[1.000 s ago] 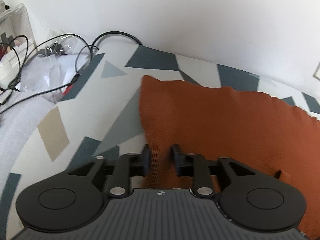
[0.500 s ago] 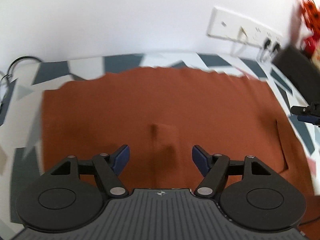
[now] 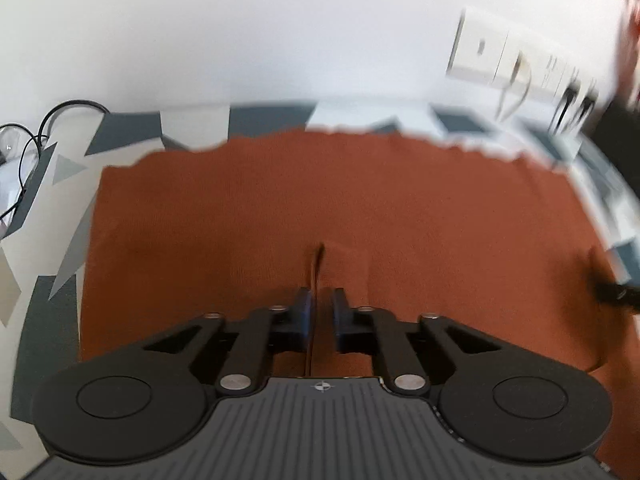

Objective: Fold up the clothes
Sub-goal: 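Pinch the middle of the rust-brown sweater with both grippers and lift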

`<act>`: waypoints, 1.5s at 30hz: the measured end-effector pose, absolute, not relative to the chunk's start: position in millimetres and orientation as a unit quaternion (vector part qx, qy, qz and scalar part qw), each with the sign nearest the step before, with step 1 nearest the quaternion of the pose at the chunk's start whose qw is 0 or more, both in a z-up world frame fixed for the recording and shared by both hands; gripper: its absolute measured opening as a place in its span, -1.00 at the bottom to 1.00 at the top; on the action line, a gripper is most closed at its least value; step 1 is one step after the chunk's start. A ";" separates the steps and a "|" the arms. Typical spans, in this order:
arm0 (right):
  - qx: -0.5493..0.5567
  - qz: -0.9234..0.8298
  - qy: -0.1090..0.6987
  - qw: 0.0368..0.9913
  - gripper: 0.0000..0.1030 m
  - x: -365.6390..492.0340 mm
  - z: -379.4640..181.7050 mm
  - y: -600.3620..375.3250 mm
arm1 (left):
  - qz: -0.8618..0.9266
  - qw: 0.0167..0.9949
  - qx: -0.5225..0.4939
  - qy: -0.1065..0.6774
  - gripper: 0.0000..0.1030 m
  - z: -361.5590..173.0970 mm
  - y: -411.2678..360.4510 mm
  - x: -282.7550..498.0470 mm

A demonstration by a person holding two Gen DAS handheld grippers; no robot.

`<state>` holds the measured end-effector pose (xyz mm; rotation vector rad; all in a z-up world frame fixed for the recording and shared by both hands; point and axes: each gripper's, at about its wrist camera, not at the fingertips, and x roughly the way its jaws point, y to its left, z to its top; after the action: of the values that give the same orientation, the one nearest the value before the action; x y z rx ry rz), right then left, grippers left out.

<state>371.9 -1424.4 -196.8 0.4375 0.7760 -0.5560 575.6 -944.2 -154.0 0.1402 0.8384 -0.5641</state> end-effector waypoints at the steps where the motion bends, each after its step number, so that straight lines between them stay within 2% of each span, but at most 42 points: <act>1: 0.216 -0.262 0.360 0.869 -0.85 367.7 -192.5 -1425.8 | -0.275 0.877 0.073 0.387 -0.84 -148.5 -941.5 570.2; 5: 0.231 -0.236 0.320 0.888 -0.86 352.6 -172.9 -1424.4 | -0.288 0.871 0.094 0.387 -0.83 -147.0 -944.5 563.5; 6: 0.235 -0.231 0.315 0.890 -0.86 350.5 -169.1 -1424.4 | -0.287 0.866 0.103 0.395 -0.73 -151.2 -949.0 565.0; 8: 0.234 -0.229 0.317 0.890 -0.86 350.7 -166.0 -1424.3 | -0.283 0.860 0.120 0.408 -0.38 -159.4 -958.5 568.0; 9: 0.234 -0.231 0.319 0.889 -0.86 351.6 -166.6 -1424.6 | -0.277 0.861 0.127 0.407 0.02 -163.0 -964.5 569.7; 10: 0.235 -0.234 0.322 0.887 -0.86 353.0 -168.1 -1425.2 | -0.272 0.862 0.133 0.407 0.20 -167.0 -970.3 571.5; 12: 0.237 -0.237 0.327 0.884 -0.86 355.8 -172.7 -1426.3 | -0.261 0.858 0.146 0.418 0.20 -175.7 -979.2 573.4; 14: 0.238 -0.240 0.331 0.881 -0.86 358.0 -177.7 -1427.4 | -0.255 0.859 0.141 0.421 0.19 -178.4 -978.2 570.2; 15: 0.238 -0.242 0.333 0.880 -0.85 358.5 -180.4 -1428.2 | -0.253 0.860 0.136 0.422 0.02 -177.7 -974.9 568.3; 16: 0.241 -0.245 0.334 0.878 -0.85 358.3 -183.5 -1429.0 | -0.252 0.860 0.131 0.424 -0.30 -177.1 -971.6 566.4; 18: 0.249 -0.251 0.337 0.873 -0.85 357.3 -189.5 -1431.0 | -0.248 0.863 0.117 0.424 -0.55 -173.2 -962.3 562.7; 19: 0.253 -0.255 0.339 0.870 -0.85 356.8 -192.3 -1432.4 | -0.246 0.865 0.109 0.423 -0.77 -170.6 -957.6 561.4; 21: 0.263 -0.260 0.341 0.865 -0.84 355.2 -197.1 -1435.7 | -0.239 0.868 0.099 0.423 -0.91 -164.6 -949.7 559.3; 36: 0.296 -0.248 0.299 0.873 -0.86 347.2 -172.9 -1434.4 | -0.238 0.893 0.001 0.383 -0.94 -125.3 -923.1 554.0; 42: 0.304 -0.225 0.244 0.893 -0.86 347.6 -132.5 -1436.1 | -0.249 0.916 -0.037 0.312 -0.94 -73.8 -913.9 561.2; 45: 0.294 -0.212 0.229 0.903 -0.86 356.5 -116.6 -1441.4 | -0.241 0.923 -0.040 0.298 -0.94 -65.4 -914.8 575.2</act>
<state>356.5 -1441.4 -116.6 0.6083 0.4737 -0.4372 575.2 -914.8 -65.4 -0.0822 0.6126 -0.4947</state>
